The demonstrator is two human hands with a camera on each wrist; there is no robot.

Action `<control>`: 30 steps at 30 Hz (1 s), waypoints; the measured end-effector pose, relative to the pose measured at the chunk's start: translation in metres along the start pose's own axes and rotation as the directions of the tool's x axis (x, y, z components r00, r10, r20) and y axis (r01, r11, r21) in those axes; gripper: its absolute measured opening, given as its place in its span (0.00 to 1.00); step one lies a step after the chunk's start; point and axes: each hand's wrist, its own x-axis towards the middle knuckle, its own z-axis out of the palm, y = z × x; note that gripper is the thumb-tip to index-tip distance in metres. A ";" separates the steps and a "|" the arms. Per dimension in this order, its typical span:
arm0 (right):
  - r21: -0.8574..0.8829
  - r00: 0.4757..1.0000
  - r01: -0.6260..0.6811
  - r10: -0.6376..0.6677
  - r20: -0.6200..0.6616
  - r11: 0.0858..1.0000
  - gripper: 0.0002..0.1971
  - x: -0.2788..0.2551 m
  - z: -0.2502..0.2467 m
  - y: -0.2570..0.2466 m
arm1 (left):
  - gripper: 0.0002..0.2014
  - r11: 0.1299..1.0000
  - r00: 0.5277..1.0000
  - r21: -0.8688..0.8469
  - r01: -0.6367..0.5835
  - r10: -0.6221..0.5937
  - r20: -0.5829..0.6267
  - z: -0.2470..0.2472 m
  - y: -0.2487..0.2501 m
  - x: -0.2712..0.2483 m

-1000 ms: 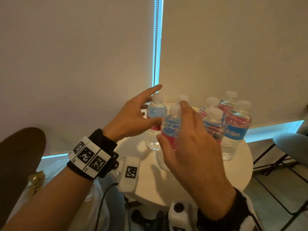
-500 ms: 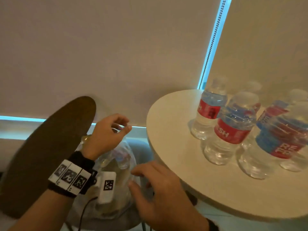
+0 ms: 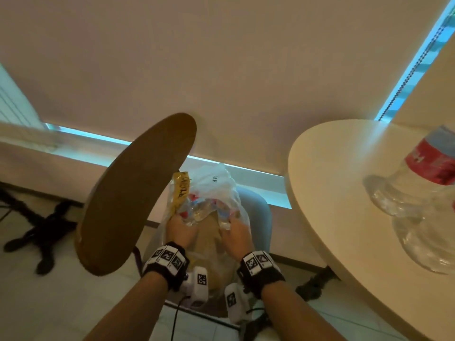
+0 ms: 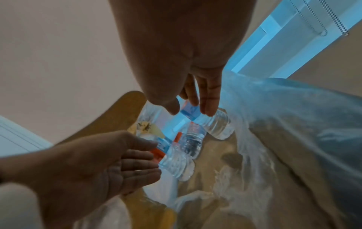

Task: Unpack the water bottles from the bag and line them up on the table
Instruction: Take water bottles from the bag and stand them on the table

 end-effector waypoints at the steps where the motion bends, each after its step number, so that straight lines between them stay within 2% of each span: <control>1: -0.003 1.000 -0.022 0.022 -0.022 1.000 0.28 0.004 0.002 -0.002 | 0.11 0.998 0.999 -0.049 0.033 -0.034 -0.027 0.002 0.000 0.002; 3: -0.026 0.997 -0.058 0.057 -0.051 0.998 0.26 0.012 0.003 -0.007 | 0.07 0.988 0.992 -0.125 0.088 -0.098 -0.076 0.003 0.001 0.009; 7: -0.038 0.992 -0.099 0.095 -0.083 0.994 0.24 0.032 0.004 -0.005 | 0.23 0.978 0.988 -0.184 0.103 -0.122 -0.091 0.008 0.003 0.027; 11: 0.023 0.979 -0.092 0.094 -0.178 0.996 0.25 0.054 0.011 -0.006 | 0.26 0.972 0.985 -0.225 0.068 -0.102 -0.142 0.012 0.004 0.036; 16: 0.138 0.969 -0.031 0.064 -0.237 0.990 0.12 0.064 0.010 -0.011 | 0.27 0.972 0.974 -0.235 0.003 -0.056 -0.219 0.029 -0.010 0.059; 17: 0.151 0.965 -0.027 0.065 -0.255 0.988 0.13 0.065 0.011 -0.011 | 0.29 0.976 0.970 -0.217 0.009 -0.061 -0.235 0.035 -0.019 0.069; 21: 0.081 0.963 0.004 0.018 -0.267 0.997 0.18 0.061 0.010 -0.013 | 0.33 0.986 0.966 -0.167 -0.020 -0.024 -0.258 0.027 -0.009 0.054; 24: -0.041 0.961 0.021 -0.032 -0.274 0.999 0.23 0.053 0.008 -0.016 | 0.29 0.992 0.980 -0.085 -0.096 0.079 -0.181 0.023 -0.009 0.042; 26: -0.126 0.973 0.036 -0.063 -0.223 0.991 0.27 0.046 0.013 -0.014 | 0.32 0.991 0.984 0.016 -0.132 0.133 -0.120 0.020 -0.011 0.033; 28: -0.134 0.986 0.042 -0.062 -0.153 0.990 0.31 0.038 0.022 -0.007 | 0.36 0.984 0.982 0.082 -0.161 0.168 -0.085 0.017 -0.014 0.024; 30: -0.109 0.989 0.040 -0.055 -0.137 0.993 0.33 0.026 0.026 -0.004 | 0.37 0.978 0.979 0.088 -0.190 0.195 -0.056 0.014 -0.019 0.013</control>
